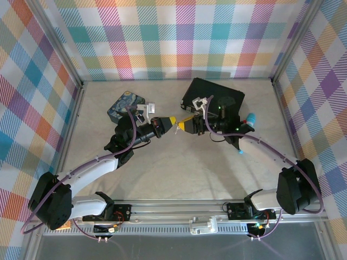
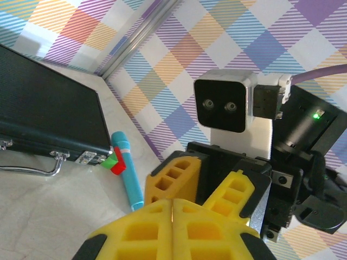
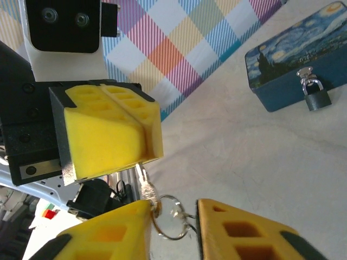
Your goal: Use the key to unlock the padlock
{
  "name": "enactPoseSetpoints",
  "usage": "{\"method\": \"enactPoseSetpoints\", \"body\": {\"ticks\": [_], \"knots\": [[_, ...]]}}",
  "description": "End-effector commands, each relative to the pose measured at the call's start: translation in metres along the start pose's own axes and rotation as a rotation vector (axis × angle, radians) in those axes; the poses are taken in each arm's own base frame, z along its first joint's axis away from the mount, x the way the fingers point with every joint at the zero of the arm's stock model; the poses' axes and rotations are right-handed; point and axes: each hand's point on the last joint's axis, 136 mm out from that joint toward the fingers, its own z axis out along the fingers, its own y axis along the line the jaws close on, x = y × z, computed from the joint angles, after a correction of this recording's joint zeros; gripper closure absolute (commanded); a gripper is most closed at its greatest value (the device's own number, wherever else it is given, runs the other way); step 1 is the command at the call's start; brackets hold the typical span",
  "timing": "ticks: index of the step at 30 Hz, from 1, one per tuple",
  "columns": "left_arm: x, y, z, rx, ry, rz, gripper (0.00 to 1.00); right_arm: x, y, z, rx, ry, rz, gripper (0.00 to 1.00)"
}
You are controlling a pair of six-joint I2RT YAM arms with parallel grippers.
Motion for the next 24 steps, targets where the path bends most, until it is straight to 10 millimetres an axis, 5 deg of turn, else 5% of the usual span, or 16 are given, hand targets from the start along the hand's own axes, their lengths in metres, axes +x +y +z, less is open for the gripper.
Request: {"method": "enactPoseSetpoints", "body": {"ticks": [1,10,24], "knots": [[-0.012,-0.013,-0.001,0.054,-0.04,0.012,1.0,-0.019,0.015,-0.001,-0.091,-0.087,-0.019,0.67],[-0.011,-0.011,-0.001,0.056,-0.056,-0.008,1.0,-0.023,0.022,0.001,-0.148,-0.142,-0.021,0.62],[-0.017,-0.012,-0.004,0.055,-0.096,-0.019,1.0,-0.01,0.023,0.01,-0.165,-0.12,0.018,0.67]]}}
